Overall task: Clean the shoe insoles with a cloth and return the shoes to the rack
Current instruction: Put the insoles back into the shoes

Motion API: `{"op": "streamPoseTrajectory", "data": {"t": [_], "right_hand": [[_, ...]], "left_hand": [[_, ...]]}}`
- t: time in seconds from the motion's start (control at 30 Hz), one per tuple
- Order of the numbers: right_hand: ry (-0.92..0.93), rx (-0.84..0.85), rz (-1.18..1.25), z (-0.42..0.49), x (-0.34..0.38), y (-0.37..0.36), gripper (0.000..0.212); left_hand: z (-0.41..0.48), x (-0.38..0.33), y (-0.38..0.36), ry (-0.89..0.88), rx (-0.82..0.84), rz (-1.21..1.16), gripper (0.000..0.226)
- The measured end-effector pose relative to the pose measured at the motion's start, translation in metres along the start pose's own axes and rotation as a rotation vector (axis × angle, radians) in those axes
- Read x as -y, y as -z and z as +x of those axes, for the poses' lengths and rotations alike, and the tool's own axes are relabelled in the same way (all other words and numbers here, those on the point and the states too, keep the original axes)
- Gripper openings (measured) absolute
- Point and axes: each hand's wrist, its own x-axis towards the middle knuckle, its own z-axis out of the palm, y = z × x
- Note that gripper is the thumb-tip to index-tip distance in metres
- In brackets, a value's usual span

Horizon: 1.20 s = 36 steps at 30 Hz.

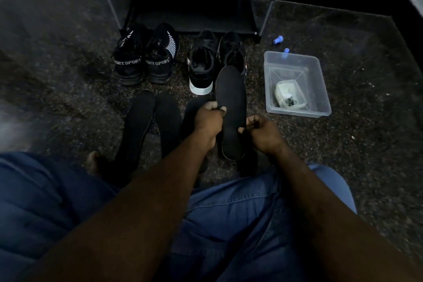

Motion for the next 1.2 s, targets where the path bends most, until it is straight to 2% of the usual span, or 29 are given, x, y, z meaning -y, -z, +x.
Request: {"op": "streamPoseTrajectory", "data": {"t": [0.2,0.33,0.5,0.63,0.73,0.77,0.9,1.0,1.2], "right_hand": [[0.036,-0.011,0.288,-0.008,0.013,-0.005,0.006],[-0.025,0.004,0.466,-0.013,0.019,-0.008,0.016],[0.037,-0.092,0.619,0.018,0.040,-0.004,0.027],[0.193,-0.216,0.615,0.064,0.069,0.006,0.029],[0.278,-0.204,0.594,0.097,0.094,0.017,0.013],[0.297,-0.183,0.584,0.109,0.102,0.021,0.013],[0.366,-0.117,0.540,0.160,0.131,0.034,0.038],[0.422,-0.142,0.427,0.204,0.144,0.035,0.046],[0.423,-0.286,0.278,0.282,0.167,0.039,0.046]], "left_hand": [[0.003,-0.033,0.005,-0.102,0.039,-0.168,0.017],[0.017,-0.054,0.000,-0.138,0.061,-0.188,0.014],[0.051,-0.096,-0.012,-0.189,0.085,-0.178,0.018],[0.088,-0.148,-0.033,-0.253,0.095,-0.189,0.018],[0.113,-0.189,-0.048,-0.282,0.077,-0.194,0.019],[0.125,-0.202,-0.053,-0.290,0.066,-0.186,0.019],[0.165,-0.247,-0.070,-0.322,0.017,-0.168,0.017],[0.193,-0.263,-0.077,-0.305,-0.019,-0.134,0.015],[0.229,-0.271,-0.095,-0.320,0.109,0.000,0.063]]}}
